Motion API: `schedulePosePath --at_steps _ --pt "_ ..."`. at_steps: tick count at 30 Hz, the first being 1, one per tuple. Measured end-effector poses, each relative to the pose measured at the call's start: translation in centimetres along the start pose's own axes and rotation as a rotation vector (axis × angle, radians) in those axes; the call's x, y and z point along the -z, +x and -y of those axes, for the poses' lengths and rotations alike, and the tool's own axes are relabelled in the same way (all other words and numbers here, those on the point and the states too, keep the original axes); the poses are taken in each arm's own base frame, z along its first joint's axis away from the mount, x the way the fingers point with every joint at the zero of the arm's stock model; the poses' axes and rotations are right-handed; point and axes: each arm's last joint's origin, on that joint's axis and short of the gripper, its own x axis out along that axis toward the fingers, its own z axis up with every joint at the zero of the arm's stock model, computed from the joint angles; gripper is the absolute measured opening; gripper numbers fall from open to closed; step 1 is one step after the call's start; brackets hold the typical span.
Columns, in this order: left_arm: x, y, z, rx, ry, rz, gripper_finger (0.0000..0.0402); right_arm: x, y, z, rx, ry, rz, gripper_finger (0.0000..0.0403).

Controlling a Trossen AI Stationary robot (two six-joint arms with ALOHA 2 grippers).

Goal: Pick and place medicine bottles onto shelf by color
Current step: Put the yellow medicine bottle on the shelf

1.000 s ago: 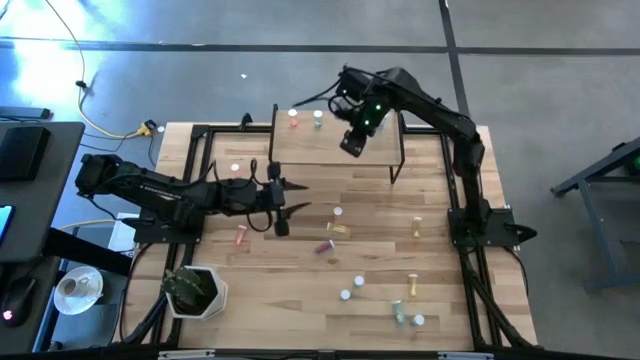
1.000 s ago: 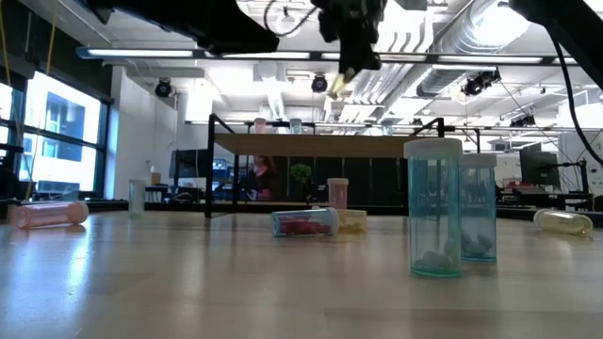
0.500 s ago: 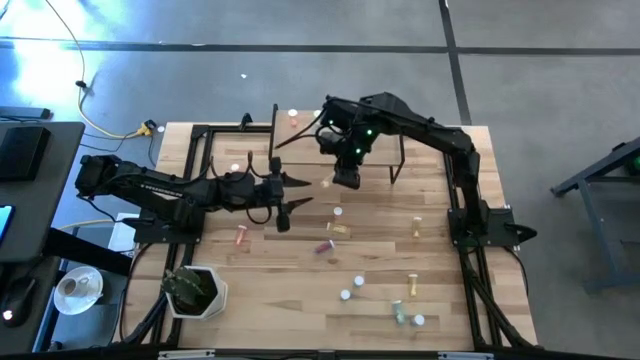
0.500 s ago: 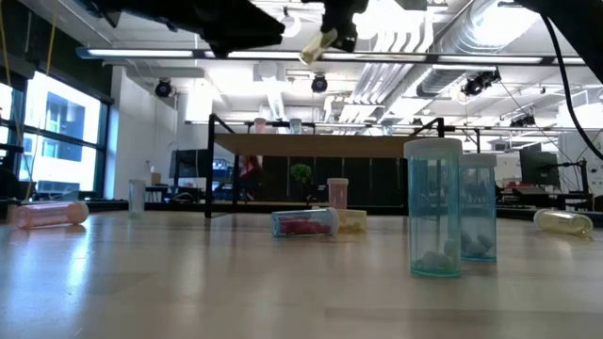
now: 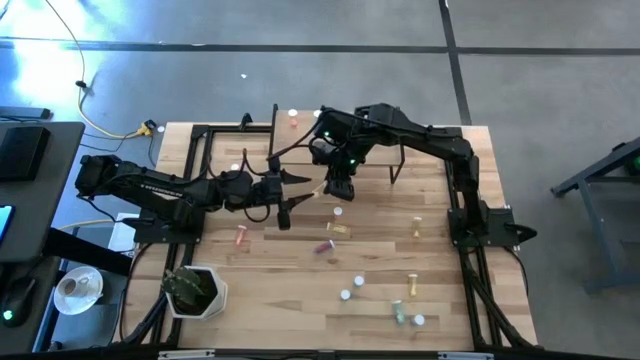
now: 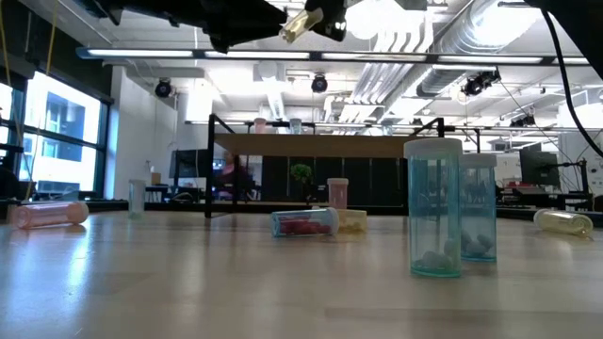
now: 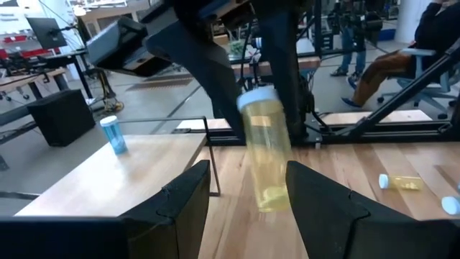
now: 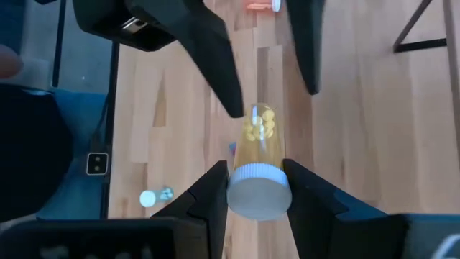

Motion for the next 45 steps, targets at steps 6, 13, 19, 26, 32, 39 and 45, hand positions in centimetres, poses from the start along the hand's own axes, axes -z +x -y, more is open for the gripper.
schedulePosePath --at_steps 6,13,19,26,32,39,45 --pt "0.0 0.0 0.0 0.000 -0.003 -0.001 0.0175 0.0 0.1 -0.2 -0.013 -0.005 0.001 0.0103" --pt "0.0 0.0 0.0 0.005 -0.025 -0.001 0.0175 -0.4 0.1 -0.3 -0.051 -0.022 0.041 0.0104" --pt "0.0 0.0 0.0 0.004 -0.025 -0.002 0.0175 -0.7 0.0 -0.3 -0.046 -0.037 0.071 0.0104" --pt "0.0 0.0 0.0 0.004 -0.023 -0.004 0.0175 -0.9 0.0 -0.1 0.017 -0.025 0.090 0.0104" --pt "0.3 0.0 0.0 -0.015 0.010 -0.031 0.0175 -0.9 0.0 0.0 0.043 0.002 0.085 0.0104" --pt "0.3 -0.1 -0.1 -0.060 0.022 -0.044 0.0175 -0.3 -0.4 1.1 0.198 0.045 0.036 0.0104" --pt "0.5 -0.6 -0.2 -0.061 0.036 -0.092 0.0175 0.2 -2.0 3.9 0.325 0.130 0.041 0.0104"
